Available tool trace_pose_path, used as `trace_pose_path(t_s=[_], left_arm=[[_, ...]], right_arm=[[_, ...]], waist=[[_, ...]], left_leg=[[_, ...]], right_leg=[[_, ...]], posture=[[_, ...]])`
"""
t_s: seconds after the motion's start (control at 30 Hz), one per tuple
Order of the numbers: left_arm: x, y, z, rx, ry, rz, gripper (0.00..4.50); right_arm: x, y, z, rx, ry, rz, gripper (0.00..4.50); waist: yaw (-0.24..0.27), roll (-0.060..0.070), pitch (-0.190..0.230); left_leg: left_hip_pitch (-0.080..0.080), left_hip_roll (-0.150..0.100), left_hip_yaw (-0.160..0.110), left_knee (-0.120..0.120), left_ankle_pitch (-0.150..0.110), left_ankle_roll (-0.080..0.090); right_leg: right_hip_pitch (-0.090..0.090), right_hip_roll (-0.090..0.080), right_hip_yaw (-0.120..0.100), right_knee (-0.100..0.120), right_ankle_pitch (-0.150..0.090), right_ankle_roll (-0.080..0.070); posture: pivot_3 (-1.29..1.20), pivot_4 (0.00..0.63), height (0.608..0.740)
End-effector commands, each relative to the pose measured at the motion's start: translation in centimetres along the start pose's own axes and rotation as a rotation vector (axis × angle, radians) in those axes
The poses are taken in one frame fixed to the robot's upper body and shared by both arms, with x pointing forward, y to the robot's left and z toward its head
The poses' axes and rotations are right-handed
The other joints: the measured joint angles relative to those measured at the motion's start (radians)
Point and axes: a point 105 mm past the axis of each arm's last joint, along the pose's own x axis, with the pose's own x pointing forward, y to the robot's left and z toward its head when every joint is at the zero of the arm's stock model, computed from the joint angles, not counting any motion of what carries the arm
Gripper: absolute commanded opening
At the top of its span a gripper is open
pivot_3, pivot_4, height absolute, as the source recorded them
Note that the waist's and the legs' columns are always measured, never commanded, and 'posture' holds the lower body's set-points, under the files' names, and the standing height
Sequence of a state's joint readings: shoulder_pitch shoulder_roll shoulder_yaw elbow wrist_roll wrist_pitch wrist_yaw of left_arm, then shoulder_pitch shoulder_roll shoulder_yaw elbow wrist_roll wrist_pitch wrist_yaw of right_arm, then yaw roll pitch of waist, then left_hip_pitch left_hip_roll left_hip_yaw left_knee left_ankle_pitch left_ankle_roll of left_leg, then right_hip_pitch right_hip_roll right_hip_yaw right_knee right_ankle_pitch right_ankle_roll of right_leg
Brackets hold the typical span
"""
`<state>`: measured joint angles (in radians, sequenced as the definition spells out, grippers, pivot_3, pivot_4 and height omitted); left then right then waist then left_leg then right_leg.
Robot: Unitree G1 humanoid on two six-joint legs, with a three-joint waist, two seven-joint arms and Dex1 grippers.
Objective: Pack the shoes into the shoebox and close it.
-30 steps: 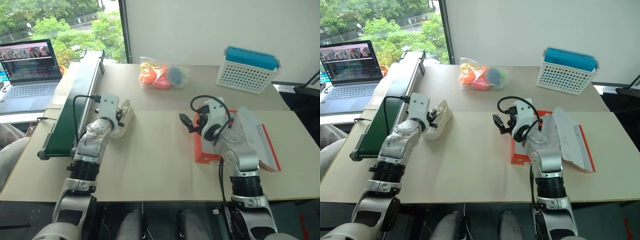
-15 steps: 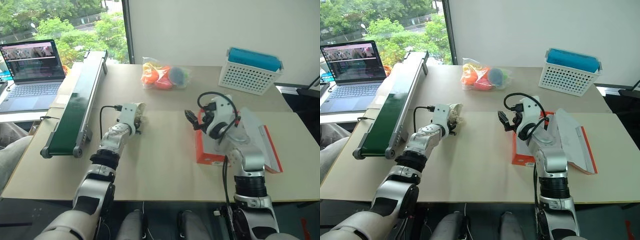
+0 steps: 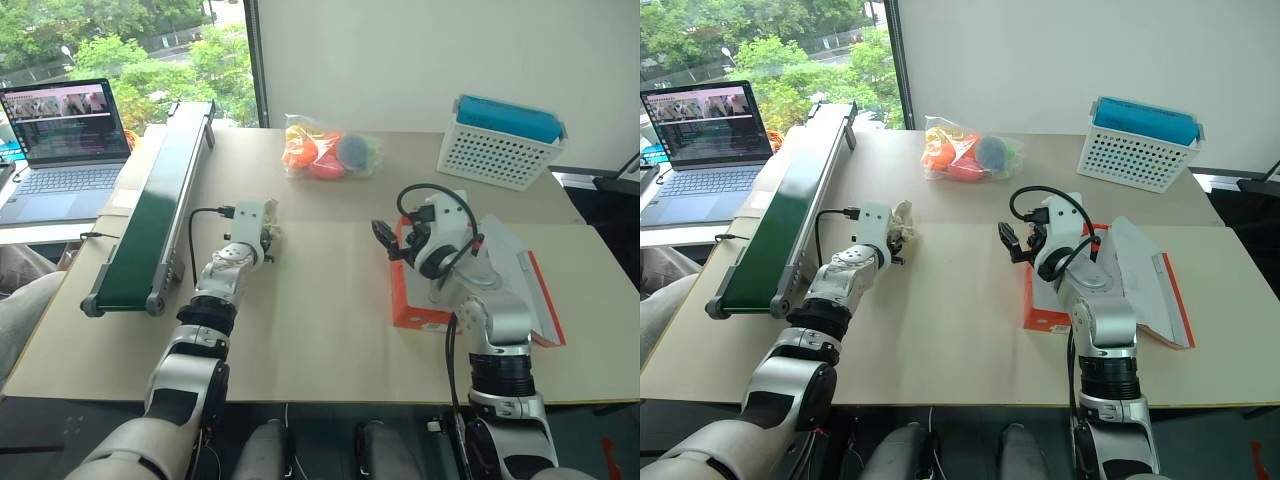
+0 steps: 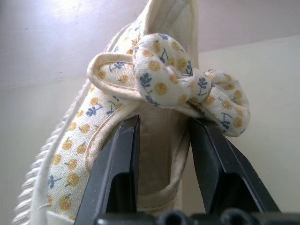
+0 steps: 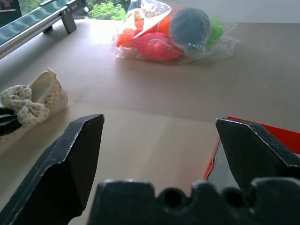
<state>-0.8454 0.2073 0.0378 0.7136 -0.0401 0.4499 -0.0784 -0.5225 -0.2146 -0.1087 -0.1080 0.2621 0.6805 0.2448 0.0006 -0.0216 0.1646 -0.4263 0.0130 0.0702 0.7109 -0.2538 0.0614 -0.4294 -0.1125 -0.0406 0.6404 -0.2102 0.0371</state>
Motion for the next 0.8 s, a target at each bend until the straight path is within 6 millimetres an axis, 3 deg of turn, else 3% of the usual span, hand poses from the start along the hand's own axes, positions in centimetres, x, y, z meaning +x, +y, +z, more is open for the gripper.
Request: trace_pose_path(t_s=[0.03,0.17,0.33,0.6,0.8], left_arm=[[-0.6,0.9,2.5,-0.002,-0.113,0.042,1.69],[-1.1,1.6,3.7,0.022,-0.175,0.069,2.66],[-1.6,2.1,4.1,0.050,-0.190,0.081,4.47],[-1.1,1.4,1.6,0.032,-0.089,0.057,4.47],[0.5,0.8,0.2,0.062,-0.022,0.089,4.47]], right_arm=[[-0.3,0.2,1.2,0.007,-0.051,0.009,4.50],[-0.3,0.2,1.0,0.007,-0.047,0.009,4.50],[-0.3,0.3,0.7,0.006,-0.038,0.011,4.50],[-0.2,0.3,0.6,0.011,-0.036,0.010,4.50],[-0.8,-0.5,0.1,0.022,-0.024,-0.013,4.50]], waist=[[0.000,0.000,0.000],[0.000,0.000,0.000],[0.000,0.000,0.000],[-0.002,0.000,0.000],[-0.001,0.000,0.000]], left_leg=[[0.000,0.000,0.000,0.000,0.000,0.000],[-0.001,0.000,0.000,0.000,0.000,0.000],[-0.004,0.000,0.000,0.000,0.000,0.000],[-0.006,0.000,0.000,0.000,0.001,-0.001],[-0.007,0.000,0.000,0.000,0.001,-0.001]], right_leg=[[0.000,0.000,0.000,0.000,0.000,0.000],[-0.001,0.000,0.000,0.000,0.000,0.000],[-0.004,0.000,0.000,0.001,0.000,0.000],[-0.007,0.000,0.000,0.001,0.000,0.000],[-0.007,0.000,0.000,0.001,0.000,0.000]], posture=[[0.00,0.150,0.705],[0.00,0.150,0.705],[0.00,0.150,0.705],[0.00,0.150,0.705],[0.00,0.150,0.705]])
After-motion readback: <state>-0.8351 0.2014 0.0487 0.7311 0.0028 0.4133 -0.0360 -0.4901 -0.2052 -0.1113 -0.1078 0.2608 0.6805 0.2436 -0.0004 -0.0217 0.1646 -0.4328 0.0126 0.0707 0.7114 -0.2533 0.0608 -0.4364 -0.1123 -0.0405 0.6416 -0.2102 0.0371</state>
